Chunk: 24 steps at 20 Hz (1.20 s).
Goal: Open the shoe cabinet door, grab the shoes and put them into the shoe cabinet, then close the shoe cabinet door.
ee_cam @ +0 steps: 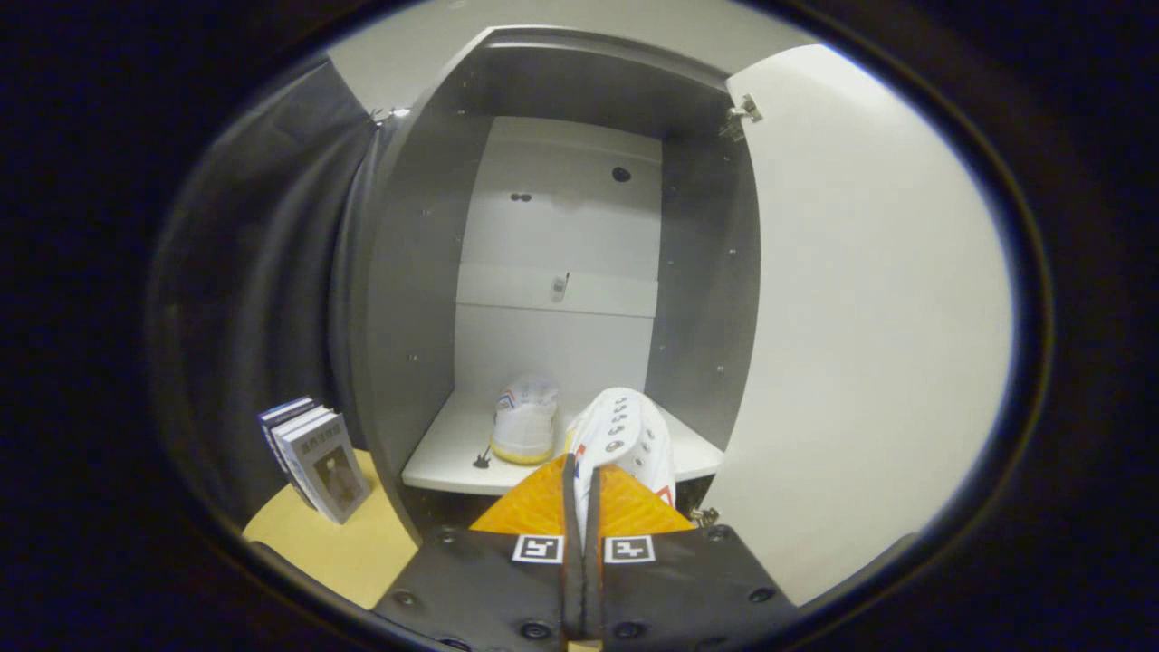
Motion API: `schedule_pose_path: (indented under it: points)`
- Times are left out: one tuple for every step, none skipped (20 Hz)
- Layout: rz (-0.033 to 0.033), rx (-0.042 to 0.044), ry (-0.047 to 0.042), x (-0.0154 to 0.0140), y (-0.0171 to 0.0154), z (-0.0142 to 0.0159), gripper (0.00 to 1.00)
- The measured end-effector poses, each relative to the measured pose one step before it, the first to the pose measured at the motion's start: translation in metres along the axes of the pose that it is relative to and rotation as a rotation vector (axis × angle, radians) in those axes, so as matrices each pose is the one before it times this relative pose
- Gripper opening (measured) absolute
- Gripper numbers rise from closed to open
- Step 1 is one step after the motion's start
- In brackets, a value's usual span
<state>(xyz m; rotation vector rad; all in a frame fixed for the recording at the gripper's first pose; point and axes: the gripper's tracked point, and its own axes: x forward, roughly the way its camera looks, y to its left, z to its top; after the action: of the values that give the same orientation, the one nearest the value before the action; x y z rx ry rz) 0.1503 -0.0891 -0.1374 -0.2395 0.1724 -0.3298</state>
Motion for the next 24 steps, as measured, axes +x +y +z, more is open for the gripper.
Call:
schedule_pose_path:
  points:
    - [0.00052, 0.00370, 0.00111, 0.01147, 0.00038, 0.00195, 0.02]
    - [-0.00423, 0.00316, 0.00482, 0.01085, -0.00057, 0.00155, 0.02]
    - [-0.00254, 0.00255, 0.00495, 0.01110, -0.00015, 0.00111, 0.02]
    - [0.00040, 0.00082, 0.00331, 0.01245, -0.00119, 0.00038, 0.02]
    - [0.00303, -0.00149, 0.00021, 0.01257, -0.00025, 0.00117, 0.02]
    - [0.00375, -0.00469, -0.00284, 0.01096, -0.00031, 0.00178, 0.02]
    - [0.00361, -0.00796, -0.00262, 0.01376, -0.00003, 0.00168, 0.02]
    - [0.00314, -0.00824, -0.00382, 0.01134, -0.00025, 0.00256, 0.02]
    - [0.00051, -0.00541, -0.00146, 0.01086, -0.00057, 0.00257, 0.02]
    - [-0.00075, -0.00127, -0.00058, 0.01026, -0.00103, 0.00132, 0.02]
    - [-0.00054, 0.00454, -0.00082, 0.01056, -0.00142, 0.00256, 0.02]
    - [0.00194, 0.00650, 0.00570, 0.01184, -0.00081, -0.00063, 0.02]
    - [0.00351, 0.00208, 0.00935, 0.01426, -0.00094, -0.00007, 0.02]
    - [0.00418, -0.00353, 0.00763, 0.00914, -0.00095, -0.00036, 0.03]
    - [0.00617, -0.00502, 0.00701, 0.00982, 0.00102, -0.00252, 0.03]
    - [0.00771, -0.00326, 0.00674, 0.00885, 0.00108, -0.00269, 0.03]
    - [0.00647, -0.00394, 0.00608, 0.00813, 0.00111, -0.00230, 0.03]
    - [0.00600, -0.00338, 0.00699, 0.00720, 0.00107, -0.00187, 0.03]
    - [0.00653, -0.00181, 0.00750, 0.00635, 0.00078, -0.00337, 0.03]
    - [0.00745, -0.00097, 0.00748, 0.00549, 0.00107, -0.00231, 0.03]
    - [0.00775, -0.00121, 0.00779, 0.00709, 0.00101, -0.00284, 0.02]
    - [0.00737, -0.00139, 0.00873, 0.00452, 0.00086, -0.00208, 0.03]
    - [0.00492, -0.00021, 0.00989, 0.00404, 0.00031, -0.00246, 0.03]
    - [0.00277, 0.00285, 0.01204, 0.00484, -0.00037, -0.00359, 0.03]
